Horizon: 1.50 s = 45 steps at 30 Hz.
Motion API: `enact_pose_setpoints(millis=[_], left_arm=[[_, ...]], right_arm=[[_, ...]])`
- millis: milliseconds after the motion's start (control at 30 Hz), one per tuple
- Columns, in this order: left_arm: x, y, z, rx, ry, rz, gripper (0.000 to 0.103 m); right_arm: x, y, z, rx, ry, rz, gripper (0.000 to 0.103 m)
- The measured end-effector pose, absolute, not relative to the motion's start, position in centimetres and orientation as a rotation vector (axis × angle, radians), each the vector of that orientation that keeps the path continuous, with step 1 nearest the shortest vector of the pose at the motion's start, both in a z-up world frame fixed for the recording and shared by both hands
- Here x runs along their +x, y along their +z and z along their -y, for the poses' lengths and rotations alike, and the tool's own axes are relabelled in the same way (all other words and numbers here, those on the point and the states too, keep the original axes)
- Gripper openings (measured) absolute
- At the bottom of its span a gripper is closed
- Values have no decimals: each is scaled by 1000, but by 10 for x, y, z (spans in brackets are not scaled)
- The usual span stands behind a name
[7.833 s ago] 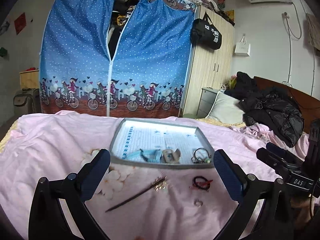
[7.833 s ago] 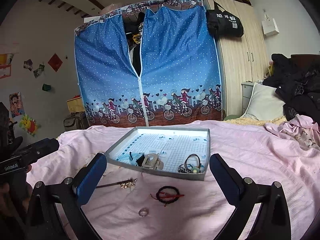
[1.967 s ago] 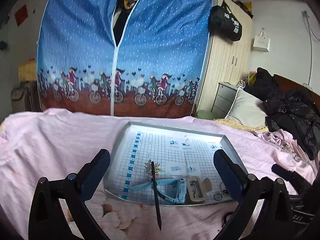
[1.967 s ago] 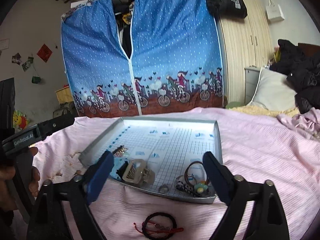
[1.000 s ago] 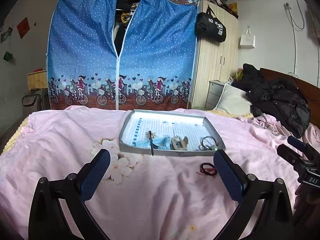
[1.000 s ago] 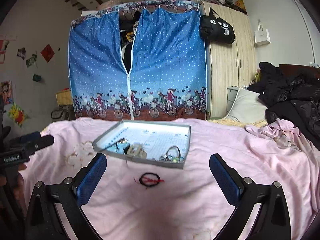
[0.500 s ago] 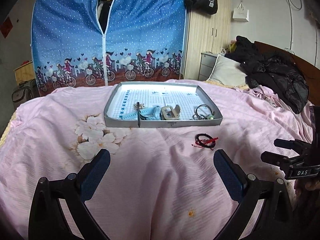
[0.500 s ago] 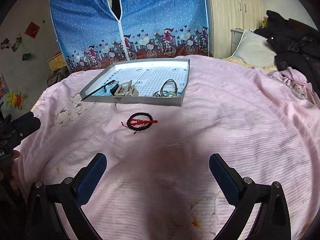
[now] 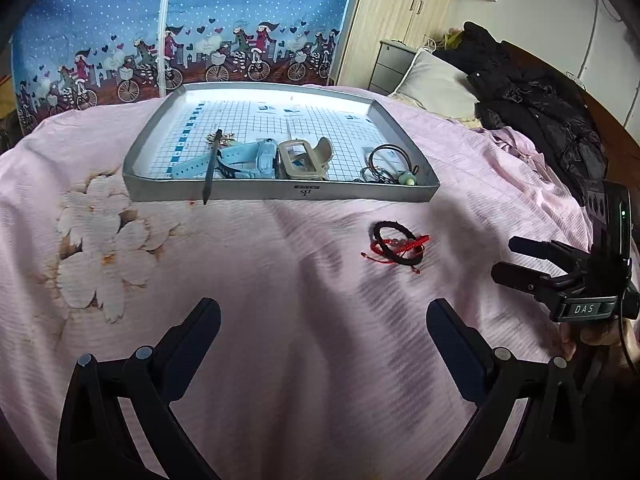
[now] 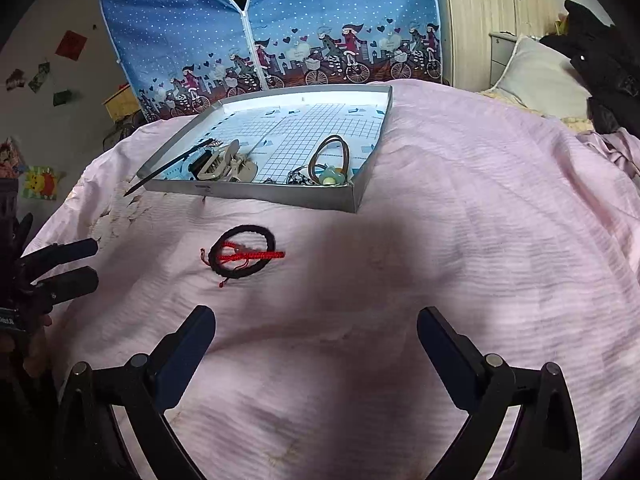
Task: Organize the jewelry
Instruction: 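Grasp the black hair tie loop with the left tool while the right tool grasps its red cord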
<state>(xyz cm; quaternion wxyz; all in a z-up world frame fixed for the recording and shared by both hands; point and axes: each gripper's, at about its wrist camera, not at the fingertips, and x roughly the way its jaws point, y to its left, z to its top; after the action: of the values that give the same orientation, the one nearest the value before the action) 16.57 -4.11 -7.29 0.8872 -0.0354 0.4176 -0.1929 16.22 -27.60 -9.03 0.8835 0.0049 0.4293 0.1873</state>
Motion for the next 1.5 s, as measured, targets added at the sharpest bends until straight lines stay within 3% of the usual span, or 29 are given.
enact_pose_setpoints(millis=[133,200,267,367,467,533,733,833,1033,1300,1500], left_arm=[[187,-74,44,-111,-456,-873,99],[196,-75,48,-117,-496,-869,93],[203,-76,56,-111,-545,-870,74],[214,-81,69,-111,-607,-883,54],[225,-88,78,-148,-664,-905,35],[233,-92,79,-189,-693,-927,29],[252,-101,68,-294,-686,-991,27],[256,-105,64,-310,-677,-1016,21],[258,-107,63,-296,-676,-1041,20],[262,-113,62,-319,-660,-1059,5],[258,-110,61,-321,-641,-1043,3]], right_arm=[[172,-97,272,4,431,-889,78],[176,-98,271,-1,444,-881,70],[180,-99,271,3,456,-873,65],[189,-100,273,28,470,-874,54],[198,-103,275,92,493,-884,41],[202,-104,276,124,505,-887,36],[209,-109,268,167,566,-909,30],[213,-113,262,168,585,-925,22],[219,-120,260,185,590,-945,19],[219,-123,259,193,606,-959,8],[216,-112,265,212,605,-913,3]])
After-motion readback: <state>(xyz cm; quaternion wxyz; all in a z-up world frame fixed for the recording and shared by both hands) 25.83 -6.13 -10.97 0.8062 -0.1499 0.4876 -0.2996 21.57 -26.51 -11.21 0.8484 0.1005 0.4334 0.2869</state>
